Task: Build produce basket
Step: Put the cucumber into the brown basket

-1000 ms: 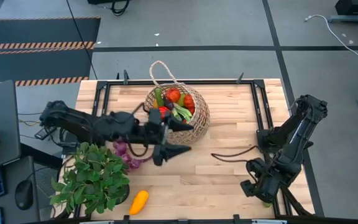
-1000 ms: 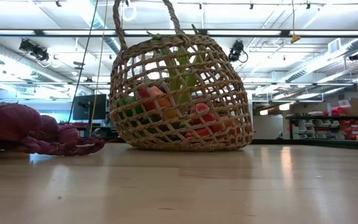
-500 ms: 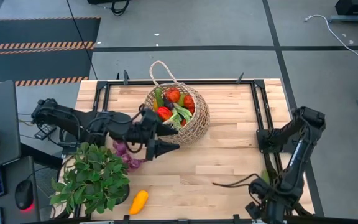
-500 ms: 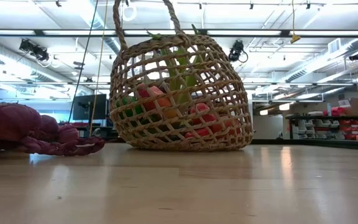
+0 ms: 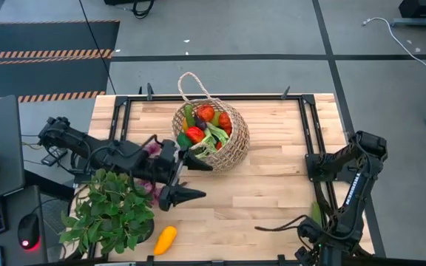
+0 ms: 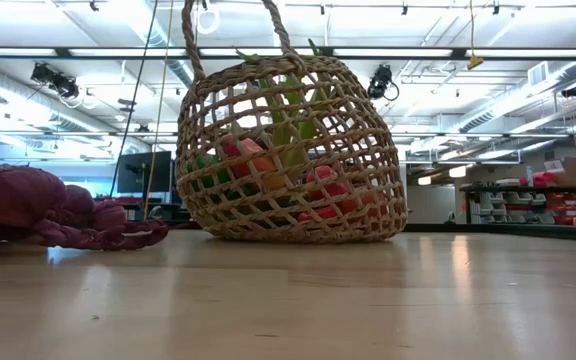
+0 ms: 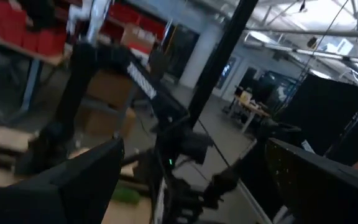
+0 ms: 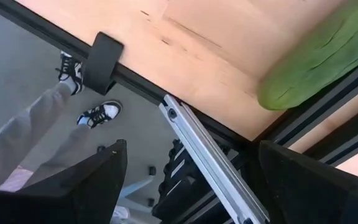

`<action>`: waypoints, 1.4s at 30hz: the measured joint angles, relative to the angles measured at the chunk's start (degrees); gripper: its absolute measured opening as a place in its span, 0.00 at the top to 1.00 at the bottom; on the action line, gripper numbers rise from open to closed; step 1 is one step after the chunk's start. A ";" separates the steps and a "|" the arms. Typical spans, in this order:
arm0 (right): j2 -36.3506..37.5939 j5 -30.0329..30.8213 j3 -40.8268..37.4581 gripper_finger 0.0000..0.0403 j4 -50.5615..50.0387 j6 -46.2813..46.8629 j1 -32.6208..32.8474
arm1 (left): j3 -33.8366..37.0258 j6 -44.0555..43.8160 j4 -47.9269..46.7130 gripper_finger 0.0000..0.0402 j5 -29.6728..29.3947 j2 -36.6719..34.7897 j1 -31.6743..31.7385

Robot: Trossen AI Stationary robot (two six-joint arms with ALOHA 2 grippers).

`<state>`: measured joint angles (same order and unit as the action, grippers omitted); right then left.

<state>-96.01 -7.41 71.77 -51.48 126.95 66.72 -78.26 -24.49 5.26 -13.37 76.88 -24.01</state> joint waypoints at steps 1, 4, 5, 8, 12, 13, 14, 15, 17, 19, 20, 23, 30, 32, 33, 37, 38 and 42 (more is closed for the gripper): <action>0.00 0.18 0.00 0.09 -0.36 0.00 0.00 | 0.02 1.24 1.07 0.01 -0.07 0.00 0.00; -0.04 0.54 0.00 0.09 -1.19 -0.06 0.01 | 0.00 2.75 2.09 0.01 -0.18 -0.07 -0.37; -0.04 0.67 0.00 0.09 -1.19 -0.07 0.04 | 0.00 2.96 2.06 0.01 -0.17 -0.05 -0.63; -0.04 1.55 0.00 0.09 -1.27 -0.34 0.26 | -0.02 4.25 2.96 0.01 -0.11 0.77 -1.39; -0.04 1.75 0.00 0.09 -0.74 -0.20 0.62 | 4.61 4.93 12.57 0.01 -0.01 1.21 -1.34; -0.04 1.72 0.08 0.09 -0.36 -0.10 0.73 | 7.28 4.82 17.90 0.01 -0.09 1.13 -1.06; -0.04 1.70 0.23 0.09 -0.11 -0.04 0.81 | 10.21 4.78 23.64 0.01 -0.08 1.11 -0.72; -0.04 1.57 0.29 0.09 0.27 0.02 0.89 | 13.10 4.82 29.22 0.01 -0.04 1.16 -0.45; -0.04 1.40 0.33 0.09 0.39 0.18 1.01 | 17.87 5.50 38.86 0.01 1.02 1.33 -0.13; -0.07 0.49 0.33 0.09 0.78 0.58 1.09 | 21.18 4.98 45.80 0.01 1.74 0.99 0.60; -0.07 0.30 0.33 0.09 1.26 0.60 1.09 | 22.29 4.29 47.70 0.01 2.77 0.51 1.01; -0.07 0.26 0.33 0.09 1.02 0.77 0.74 | 23.86 2.53 47.58 0.01 7.37 -1.11 2.12; -0.29 -1.90 0.35 0.09 -1.46 0.80 -0.43 | 24.30 1.55 45.59 0.01 11.22 -1.95 2.37; -0.84 -2.94 0.35 0.09 -1.70 0.87 -0.73 | 24.30 0.71 45.27 0.01 13.47 -1.95 3.17; -1.24 -3.33 0.37 0.09 -1.76 0.85 -0.95 | 24.30 -0.32 44.99 0.01 15.15 -1.95 3.87; -3.23 -4.36 0.39 0.09 -4.27 1.05 -1.77 | 24.30 -3.23 44.06 0.01 21.79 -1.95 7.76; -3.58 -4.52 0.30 0.09 -5.31 1.04 -2.06 | 24.30 -3.45 44.16 0.01 23.15 -2.13 8.67; -4.61 -6.26 -1.98 0.09 -5.63 1.05 -3.21 | 24.26 -3.77 44.31 0.01 25.68 -3.33 10.70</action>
<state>-100.62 -13.67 69.78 -57.10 128.01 63.51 -54.00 -28.26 49.57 12.31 73.55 -13.31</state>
